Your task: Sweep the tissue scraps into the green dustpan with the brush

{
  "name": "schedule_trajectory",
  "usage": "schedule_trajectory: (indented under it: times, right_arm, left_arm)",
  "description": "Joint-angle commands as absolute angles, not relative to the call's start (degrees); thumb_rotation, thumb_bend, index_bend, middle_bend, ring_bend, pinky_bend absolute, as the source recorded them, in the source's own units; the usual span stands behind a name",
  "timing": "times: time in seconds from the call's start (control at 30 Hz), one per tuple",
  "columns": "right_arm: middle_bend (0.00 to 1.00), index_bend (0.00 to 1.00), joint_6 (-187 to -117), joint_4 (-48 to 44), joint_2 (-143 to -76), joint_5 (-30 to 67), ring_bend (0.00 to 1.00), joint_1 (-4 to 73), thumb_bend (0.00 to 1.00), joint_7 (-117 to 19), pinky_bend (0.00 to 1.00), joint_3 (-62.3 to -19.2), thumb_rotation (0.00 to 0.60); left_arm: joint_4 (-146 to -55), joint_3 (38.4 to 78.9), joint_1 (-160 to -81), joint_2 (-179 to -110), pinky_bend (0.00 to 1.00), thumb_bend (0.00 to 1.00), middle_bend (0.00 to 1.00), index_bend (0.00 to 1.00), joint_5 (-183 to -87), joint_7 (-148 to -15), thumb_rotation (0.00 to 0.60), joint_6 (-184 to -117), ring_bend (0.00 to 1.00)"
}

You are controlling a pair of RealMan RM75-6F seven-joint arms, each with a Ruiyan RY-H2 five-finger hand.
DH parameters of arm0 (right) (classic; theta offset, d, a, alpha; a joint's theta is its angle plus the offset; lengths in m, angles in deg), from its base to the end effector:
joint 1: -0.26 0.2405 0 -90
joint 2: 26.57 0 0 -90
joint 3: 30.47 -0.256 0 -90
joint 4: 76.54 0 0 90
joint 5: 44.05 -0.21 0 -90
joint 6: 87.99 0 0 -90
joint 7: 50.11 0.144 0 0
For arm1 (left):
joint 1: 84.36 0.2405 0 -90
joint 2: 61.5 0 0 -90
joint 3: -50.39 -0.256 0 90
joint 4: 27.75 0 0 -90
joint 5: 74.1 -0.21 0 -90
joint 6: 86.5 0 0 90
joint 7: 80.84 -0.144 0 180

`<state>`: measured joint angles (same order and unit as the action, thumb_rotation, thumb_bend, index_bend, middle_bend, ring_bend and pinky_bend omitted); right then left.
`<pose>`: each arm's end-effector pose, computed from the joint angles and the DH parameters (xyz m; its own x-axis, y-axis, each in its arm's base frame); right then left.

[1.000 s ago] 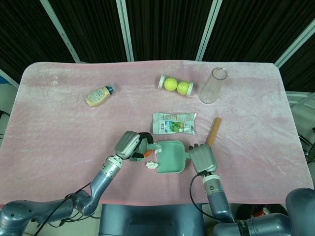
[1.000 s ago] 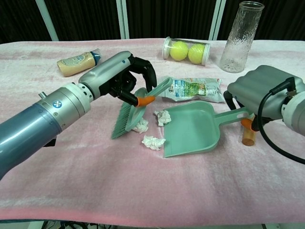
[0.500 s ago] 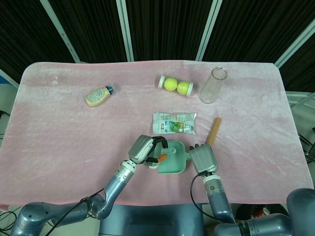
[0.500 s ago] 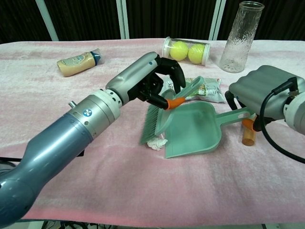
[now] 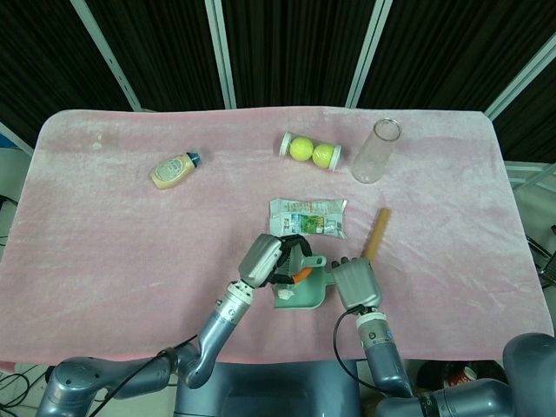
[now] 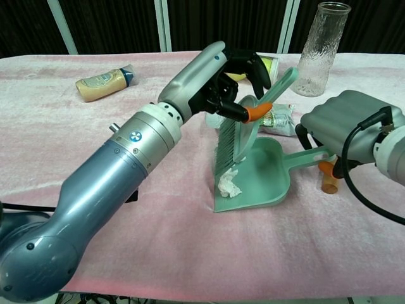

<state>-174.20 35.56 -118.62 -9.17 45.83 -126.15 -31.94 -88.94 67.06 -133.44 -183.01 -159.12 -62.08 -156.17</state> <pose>-0.1284 -0.2574 -0.0150 0.8437 -0.2736 0.4619 -0.5292 -0.2793 0.8012 -0.0135 0.3096 -0.1127 -0.2596 0.3236 0.9099 0.7602 -0.5126 0.3992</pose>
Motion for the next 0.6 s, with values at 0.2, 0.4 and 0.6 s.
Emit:
schedule_trajectory:
  times: [0.2,0.4,0.6]
  right_arm:
    - [0.51,0.51,-174.69,36.02,-120.41,-9.71,0.6,45.75,0.39,-126.41,0.73,-32.15,0.6]
    - [0.51,0.51,-175.29,35.98,-121.7,-10.57,0.6,46.04,0.39,-127.1,0.73,-32.86,0.6]
    - [0.51,0.51,-175.56,35.88,-121.71,-11.05,0.6,45.99,0.39,-127.19,0.73,-33.01,0.6]
  left_arm:
    - [-90.75,67.53,-132.69,-179.63,0.97,0.37,0.64,0.55,-158.98,-61.28,0.6,-156.68,0.83]
    - [-92.69,66.4,-131.59,-176.27,0.97,0.37,0.64,0.55,-158.81,-60.87,0.6,-155.98,0.83]
    - [-95.27,63.09,-129.73,-172.28,0.97,0.37,0.64,0.55,-158.73,-61.95,0.6,-153.93,0.83]
